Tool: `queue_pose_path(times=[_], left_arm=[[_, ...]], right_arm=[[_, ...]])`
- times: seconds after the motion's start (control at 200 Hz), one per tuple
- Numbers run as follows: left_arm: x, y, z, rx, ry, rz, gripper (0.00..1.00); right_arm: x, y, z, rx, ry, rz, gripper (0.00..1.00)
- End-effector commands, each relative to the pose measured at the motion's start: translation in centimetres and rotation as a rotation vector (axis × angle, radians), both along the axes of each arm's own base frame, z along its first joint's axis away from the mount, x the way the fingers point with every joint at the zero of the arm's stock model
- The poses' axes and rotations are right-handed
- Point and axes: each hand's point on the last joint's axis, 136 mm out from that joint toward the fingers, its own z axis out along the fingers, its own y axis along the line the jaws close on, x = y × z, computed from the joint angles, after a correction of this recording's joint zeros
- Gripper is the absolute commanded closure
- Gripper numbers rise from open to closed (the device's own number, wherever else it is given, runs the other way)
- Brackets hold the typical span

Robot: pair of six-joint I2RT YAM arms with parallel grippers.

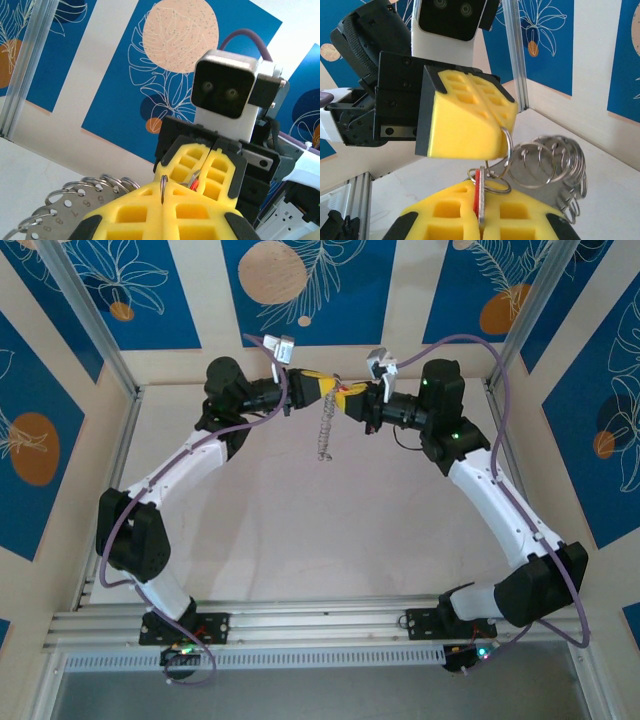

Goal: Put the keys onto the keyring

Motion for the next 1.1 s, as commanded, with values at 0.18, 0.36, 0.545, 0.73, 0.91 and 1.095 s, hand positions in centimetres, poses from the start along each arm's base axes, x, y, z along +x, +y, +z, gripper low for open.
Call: queue_pose_path(times=[0.18,0.36,0.545,0.73,0.91,1.095], left_arm=[[-1.8,0.3,2.5,-0.021,-0.090,-0.010,1.00],[-1.8,0.4,2.7,-0.019,-0.097,-0.004,1.00],[-1.8,0.4,2.9,-0.019,-0.102,-0.005,1.00],[-1.9,0.4,2.9,-0.018,-0.101,-0.007,1.00],[-2.0,0.1,2.7,-0.015,-0.097,-0.018,1.00],[-2.2,-0.1,2.7,-0.013,-0.096,-0.026,1.00]], right_arm=[[-0.5,0.3,-1.2,-0.086,0.046,0.070,1.00],[-0.7,0.1,-2.4,-0.116,0.075,0.069,1.00],[-0.5,-0.1,-3.1,-0.124,0.085,0.049,1.00],[-0.2,-0.4,-2.8,-0.118,0.074,0.027,1.00],[-0.2,-0.2,-2.3,-0.103,0.067,0.037,1.00],[-0.1,0.2,-2.0,-0.093,0.061,0.046,1.00]])
